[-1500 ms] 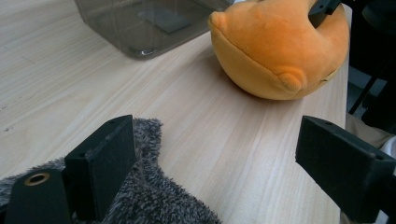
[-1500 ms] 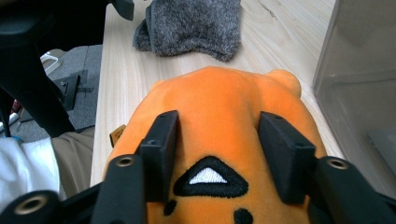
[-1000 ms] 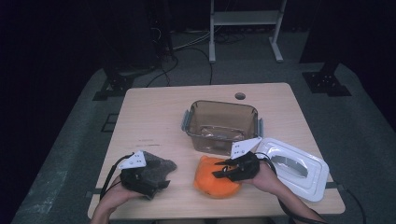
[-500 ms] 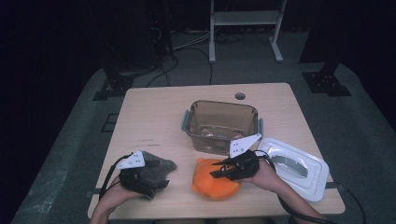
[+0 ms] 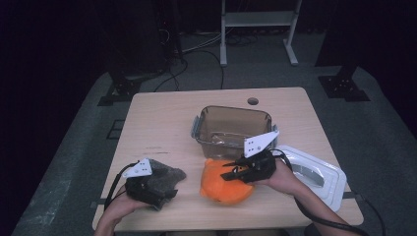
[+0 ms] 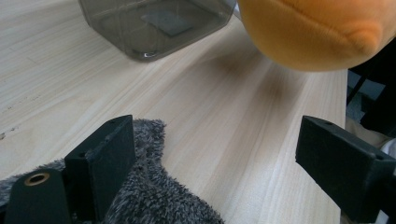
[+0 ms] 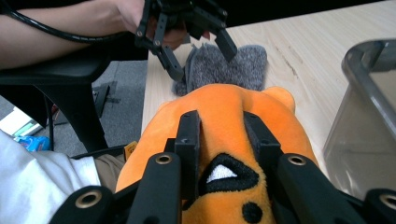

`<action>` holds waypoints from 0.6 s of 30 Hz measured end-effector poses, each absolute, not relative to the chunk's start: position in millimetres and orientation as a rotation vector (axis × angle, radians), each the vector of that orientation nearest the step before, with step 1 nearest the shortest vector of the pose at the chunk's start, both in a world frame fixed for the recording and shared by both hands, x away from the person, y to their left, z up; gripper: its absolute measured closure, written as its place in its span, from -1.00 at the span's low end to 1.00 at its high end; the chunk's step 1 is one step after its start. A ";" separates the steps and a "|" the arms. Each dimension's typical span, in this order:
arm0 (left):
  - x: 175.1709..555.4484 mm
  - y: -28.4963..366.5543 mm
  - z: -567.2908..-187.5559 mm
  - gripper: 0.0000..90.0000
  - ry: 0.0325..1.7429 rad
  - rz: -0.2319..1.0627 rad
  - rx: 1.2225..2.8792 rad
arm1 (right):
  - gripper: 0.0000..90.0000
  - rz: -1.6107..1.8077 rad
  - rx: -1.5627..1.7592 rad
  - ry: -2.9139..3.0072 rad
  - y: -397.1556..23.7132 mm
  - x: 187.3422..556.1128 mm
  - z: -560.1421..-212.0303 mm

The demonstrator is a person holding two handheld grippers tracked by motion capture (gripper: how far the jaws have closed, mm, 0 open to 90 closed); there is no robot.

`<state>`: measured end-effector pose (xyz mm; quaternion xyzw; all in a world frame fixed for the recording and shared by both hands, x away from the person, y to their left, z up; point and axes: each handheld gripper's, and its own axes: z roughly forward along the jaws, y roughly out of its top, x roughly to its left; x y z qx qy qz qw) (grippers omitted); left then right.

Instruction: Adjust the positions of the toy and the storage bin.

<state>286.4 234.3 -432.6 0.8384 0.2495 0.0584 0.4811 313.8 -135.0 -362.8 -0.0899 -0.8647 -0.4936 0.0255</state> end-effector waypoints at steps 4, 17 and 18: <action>286.6 234.8 -433.1 -0.74 0.605 0.141 2.048 | 0.55 -1.531 -0.266 -2.673 -134.9 315.1 -354.1; 288.7 236.2 -434.4 -0.74 0.612 0.139 2.050 | 0.55 -1.572 -0.250 -2.697 -145.7 322.4 -320.3; 288.9 235.5 -434.6 -0.75 0.611 0.139 2.052 | 0.55 -1.572 -0.250 -2.701 -146.5 323.0 -318.3</action>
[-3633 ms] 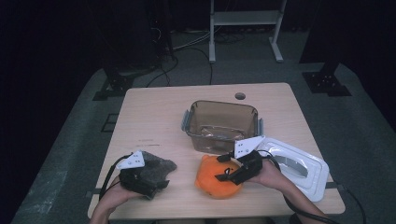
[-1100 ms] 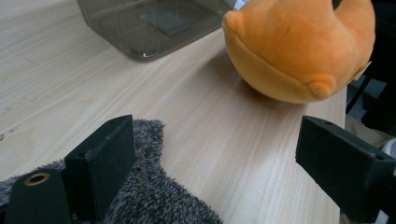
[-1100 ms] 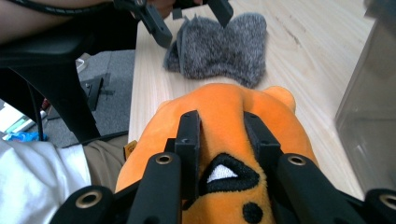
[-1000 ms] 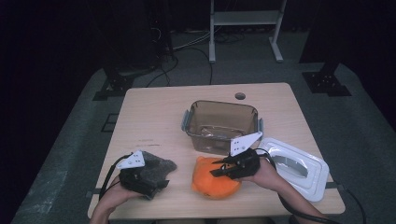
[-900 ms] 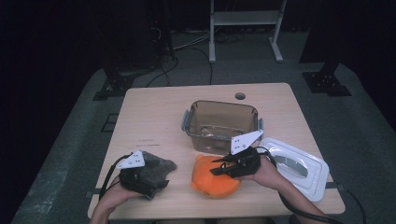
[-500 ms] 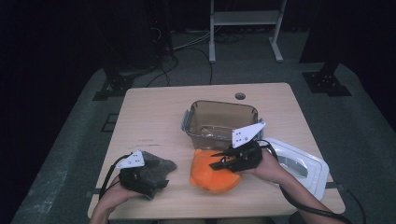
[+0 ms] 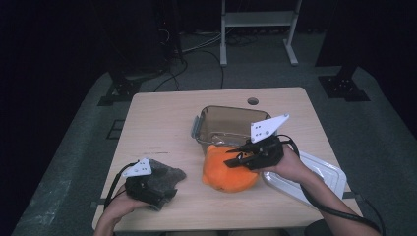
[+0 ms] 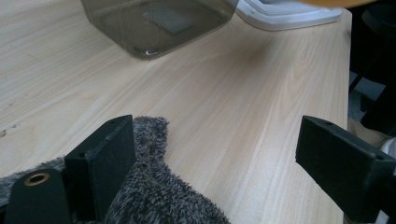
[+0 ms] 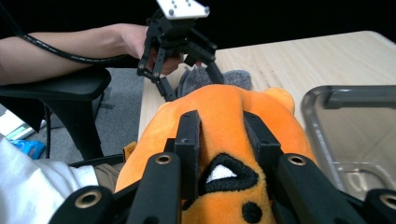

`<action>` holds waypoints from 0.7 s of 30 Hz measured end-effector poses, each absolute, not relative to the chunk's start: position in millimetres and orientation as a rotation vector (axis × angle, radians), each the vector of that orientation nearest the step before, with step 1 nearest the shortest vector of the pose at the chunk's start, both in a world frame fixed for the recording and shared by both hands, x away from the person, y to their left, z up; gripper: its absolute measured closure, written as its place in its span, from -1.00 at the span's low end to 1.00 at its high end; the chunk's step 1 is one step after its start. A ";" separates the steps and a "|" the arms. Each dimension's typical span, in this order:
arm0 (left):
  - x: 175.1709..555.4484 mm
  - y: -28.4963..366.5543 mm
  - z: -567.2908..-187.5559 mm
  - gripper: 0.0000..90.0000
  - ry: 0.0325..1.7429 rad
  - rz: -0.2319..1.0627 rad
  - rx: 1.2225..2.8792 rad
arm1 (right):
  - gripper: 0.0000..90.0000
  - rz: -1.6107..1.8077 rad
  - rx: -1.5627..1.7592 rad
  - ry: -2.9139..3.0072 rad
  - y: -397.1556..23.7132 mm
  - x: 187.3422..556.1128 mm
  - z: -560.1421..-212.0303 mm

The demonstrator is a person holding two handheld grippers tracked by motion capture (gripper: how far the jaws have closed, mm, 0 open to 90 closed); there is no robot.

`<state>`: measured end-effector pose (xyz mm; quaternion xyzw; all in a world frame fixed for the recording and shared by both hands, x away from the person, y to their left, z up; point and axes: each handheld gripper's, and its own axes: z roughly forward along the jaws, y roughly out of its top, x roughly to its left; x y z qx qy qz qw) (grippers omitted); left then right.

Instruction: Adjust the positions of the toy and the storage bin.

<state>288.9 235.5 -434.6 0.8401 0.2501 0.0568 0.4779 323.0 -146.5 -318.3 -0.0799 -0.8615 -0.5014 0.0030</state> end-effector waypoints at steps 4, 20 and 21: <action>289.2 234.0 -434.8 -0.75 0.606 0.135 2.053 | 0.55 -1.592 -0.258 -2.705 -151.0 326.0 -308.2; 290.4 228.9 -434.3 -0.75 0.588 0.130 2.061 | 0.55 -1.610 -0.271 -2.748 -156.9 340.3 -280.6; 290.1 229.3 -434.2 -0.75 0.589 0.130 2.059 | 0.55 -1.612 -0.274 -2.749 -157.0 341.5 -279.3</action>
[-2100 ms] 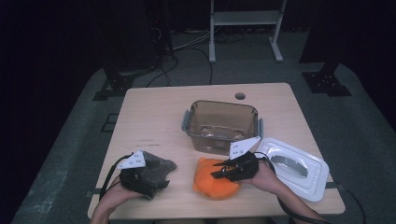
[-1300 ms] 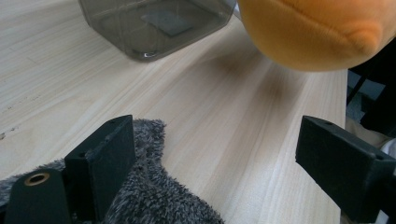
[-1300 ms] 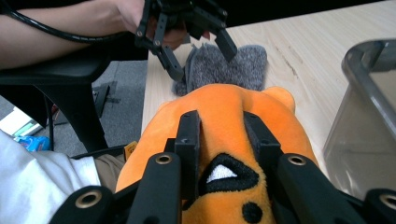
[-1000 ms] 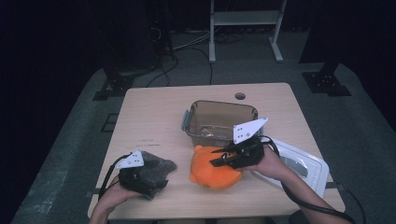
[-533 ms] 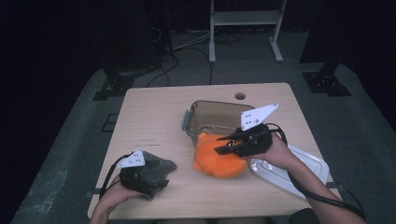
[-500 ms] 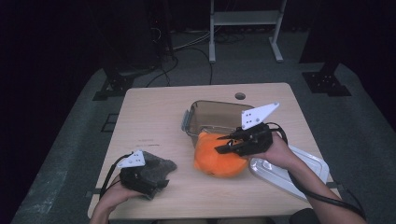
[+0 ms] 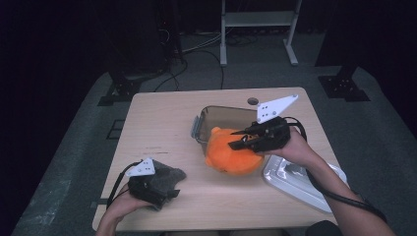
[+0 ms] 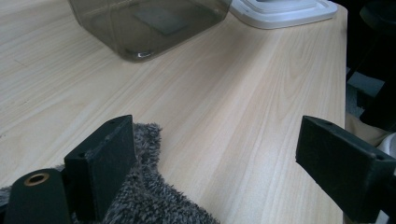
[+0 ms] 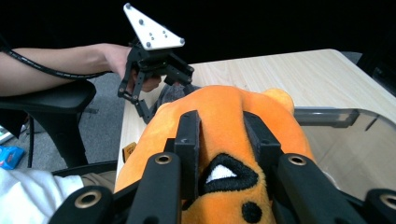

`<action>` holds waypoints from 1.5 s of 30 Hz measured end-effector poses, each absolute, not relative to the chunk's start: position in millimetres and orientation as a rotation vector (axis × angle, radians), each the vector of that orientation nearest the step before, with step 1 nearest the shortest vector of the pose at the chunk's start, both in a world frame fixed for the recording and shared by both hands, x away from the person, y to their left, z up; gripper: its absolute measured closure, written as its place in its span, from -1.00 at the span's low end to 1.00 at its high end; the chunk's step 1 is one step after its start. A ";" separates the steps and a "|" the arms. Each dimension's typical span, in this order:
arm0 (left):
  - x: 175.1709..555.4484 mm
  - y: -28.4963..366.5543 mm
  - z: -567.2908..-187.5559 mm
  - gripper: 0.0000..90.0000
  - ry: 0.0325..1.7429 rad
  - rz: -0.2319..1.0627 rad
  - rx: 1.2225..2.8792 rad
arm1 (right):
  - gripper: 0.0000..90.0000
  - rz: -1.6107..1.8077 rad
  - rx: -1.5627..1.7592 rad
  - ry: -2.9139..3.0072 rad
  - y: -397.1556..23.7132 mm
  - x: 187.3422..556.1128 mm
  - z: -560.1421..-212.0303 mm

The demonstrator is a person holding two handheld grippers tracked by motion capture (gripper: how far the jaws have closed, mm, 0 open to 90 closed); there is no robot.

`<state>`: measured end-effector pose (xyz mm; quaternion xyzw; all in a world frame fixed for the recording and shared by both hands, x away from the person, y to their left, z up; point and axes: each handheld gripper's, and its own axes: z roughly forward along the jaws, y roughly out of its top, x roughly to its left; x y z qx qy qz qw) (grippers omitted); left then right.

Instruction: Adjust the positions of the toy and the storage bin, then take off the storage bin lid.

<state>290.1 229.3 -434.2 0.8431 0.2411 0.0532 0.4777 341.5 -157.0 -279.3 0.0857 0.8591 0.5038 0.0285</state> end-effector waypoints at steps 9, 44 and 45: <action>289.8 228.4 -434.8 -0.75 0.585 0.129 2.064 | 0.55 1.538 0.276 2.639 -159.6 354.2 -269.5; 289.7 221.7 -435.6 -0.75 0.551 0.113 2.071 | 0.55 1.534 0.376 2.599 -163.8 407.7 -264.4; 290.5 221.8 -435.6 -0.75 0.554 0.113 2.066 | 0.55 1.535 0.381 2.598 -164.0 410.3 -265.8</action>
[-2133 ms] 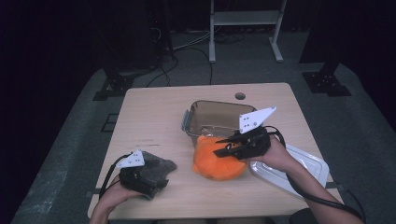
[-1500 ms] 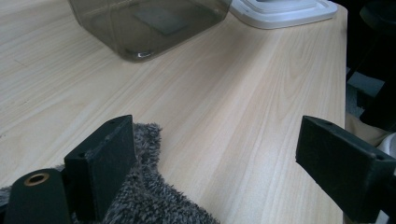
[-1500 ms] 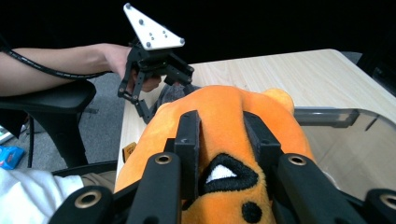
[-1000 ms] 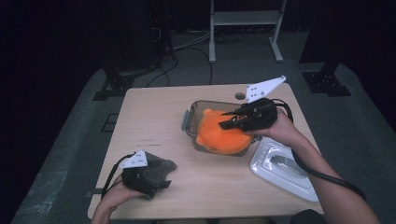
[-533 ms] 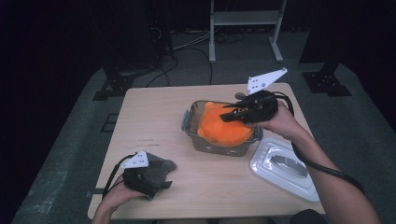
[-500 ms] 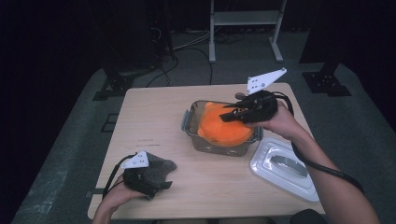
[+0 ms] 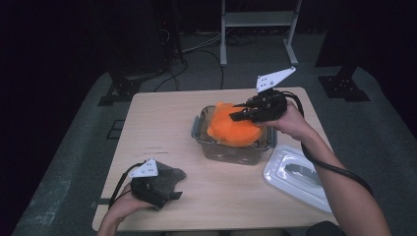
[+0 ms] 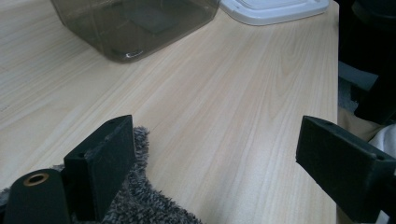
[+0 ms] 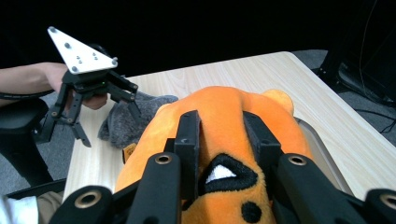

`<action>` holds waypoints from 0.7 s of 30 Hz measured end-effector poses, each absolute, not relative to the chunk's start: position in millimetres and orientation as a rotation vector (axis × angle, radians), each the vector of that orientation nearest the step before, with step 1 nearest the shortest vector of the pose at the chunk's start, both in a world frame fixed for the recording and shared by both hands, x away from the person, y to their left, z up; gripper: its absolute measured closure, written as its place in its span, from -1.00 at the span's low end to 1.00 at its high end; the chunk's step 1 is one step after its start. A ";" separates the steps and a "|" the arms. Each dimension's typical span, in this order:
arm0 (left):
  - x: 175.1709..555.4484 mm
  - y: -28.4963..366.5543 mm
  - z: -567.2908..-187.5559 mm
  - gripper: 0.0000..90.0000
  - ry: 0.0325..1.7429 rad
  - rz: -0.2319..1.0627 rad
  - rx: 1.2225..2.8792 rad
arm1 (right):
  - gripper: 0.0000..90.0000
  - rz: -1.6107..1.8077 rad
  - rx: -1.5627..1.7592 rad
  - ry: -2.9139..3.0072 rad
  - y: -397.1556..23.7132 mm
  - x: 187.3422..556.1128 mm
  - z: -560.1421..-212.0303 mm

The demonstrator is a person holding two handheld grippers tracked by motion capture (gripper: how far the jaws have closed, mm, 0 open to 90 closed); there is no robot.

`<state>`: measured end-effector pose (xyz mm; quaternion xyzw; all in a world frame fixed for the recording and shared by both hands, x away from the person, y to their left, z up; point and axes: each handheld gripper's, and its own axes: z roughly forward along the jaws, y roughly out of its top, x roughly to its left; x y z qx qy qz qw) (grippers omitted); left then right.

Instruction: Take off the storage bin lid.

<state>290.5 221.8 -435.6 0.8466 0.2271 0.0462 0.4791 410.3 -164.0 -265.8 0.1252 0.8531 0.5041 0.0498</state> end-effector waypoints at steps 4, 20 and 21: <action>291.7 222.5 -436.8 -0.75 0.552 0.110 2.075 | 0.55 1.534 0.403 2.604 -164.2 418.0 -270.7; 288.8 225.7 -437.0 -0.75 0.566 0.109 2.071 | 0.54 1.510 0.407 2.631 -156.4 441.7 -287.6; 288.9 226.0 -437.2 -0.75 0.567 0.109 2.072 | 0.55 1.508 0.410 2.631 -156.3 443.5 -289.0</action>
